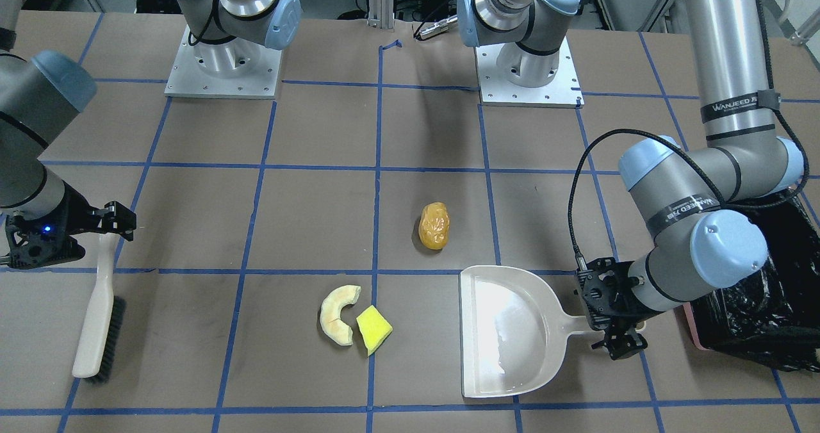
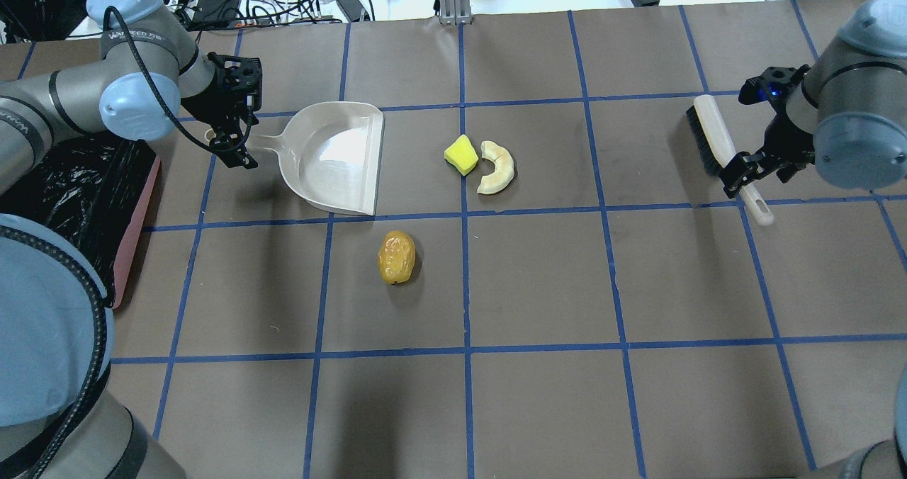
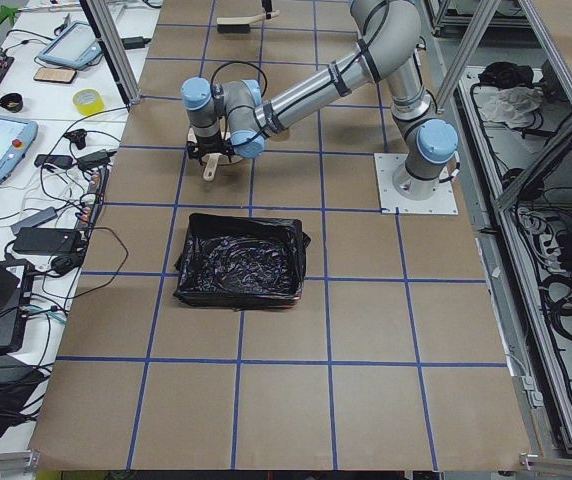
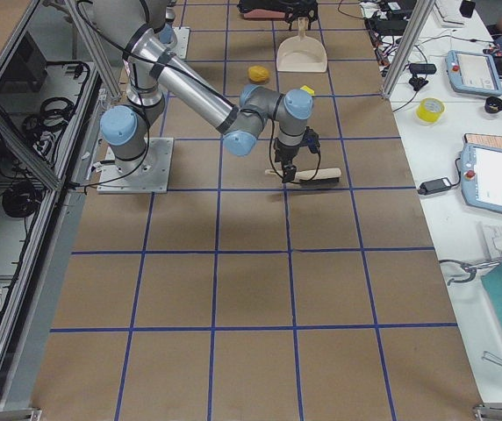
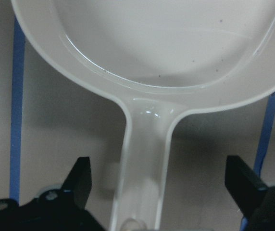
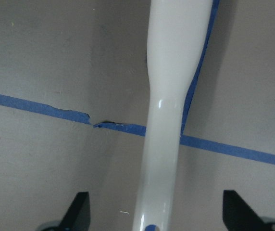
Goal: Sweep and dump trash into bin
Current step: 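Grasp the white dustpan handle with the left gripper while the right grasps the brush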
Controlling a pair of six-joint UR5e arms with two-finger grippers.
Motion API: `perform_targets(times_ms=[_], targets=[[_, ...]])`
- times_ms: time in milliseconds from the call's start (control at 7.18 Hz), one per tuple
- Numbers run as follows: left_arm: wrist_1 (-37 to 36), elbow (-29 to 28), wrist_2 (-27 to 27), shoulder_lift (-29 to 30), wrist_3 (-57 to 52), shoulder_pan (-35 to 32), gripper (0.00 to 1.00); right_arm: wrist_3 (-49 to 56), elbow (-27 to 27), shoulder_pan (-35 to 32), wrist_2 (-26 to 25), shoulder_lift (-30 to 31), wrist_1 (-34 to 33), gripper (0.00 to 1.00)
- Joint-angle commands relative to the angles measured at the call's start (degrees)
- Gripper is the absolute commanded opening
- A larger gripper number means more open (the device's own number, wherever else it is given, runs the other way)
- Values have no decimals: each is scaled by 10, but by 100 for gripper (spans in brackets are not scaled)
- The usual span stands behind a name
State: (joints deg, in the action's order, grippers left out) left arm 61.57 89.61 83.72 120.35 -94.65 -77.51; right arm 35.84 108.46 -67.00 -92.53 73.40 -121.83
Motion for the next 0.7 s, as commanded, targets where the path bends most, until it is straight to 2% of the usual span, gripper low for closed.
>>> perform_targets(times_ms=[0,139,279,418,557], targets=[[-11,0,-8,16,0,-1,100,-12,-1,0,0,-8,1,71],[-12,7,-8,22,0,-1,100,-16,-1,1,1,-10,1,58],[-12,8,-8,26,1,-2,100,-20,-2,1,1,-11,1,51],[-19,8,-8,29,7,-5,100,-20,-3,1,1,-11,2,38],[-22,8,-9,32,8,-6,100,-37,-4,1,0,-12,4,4]])
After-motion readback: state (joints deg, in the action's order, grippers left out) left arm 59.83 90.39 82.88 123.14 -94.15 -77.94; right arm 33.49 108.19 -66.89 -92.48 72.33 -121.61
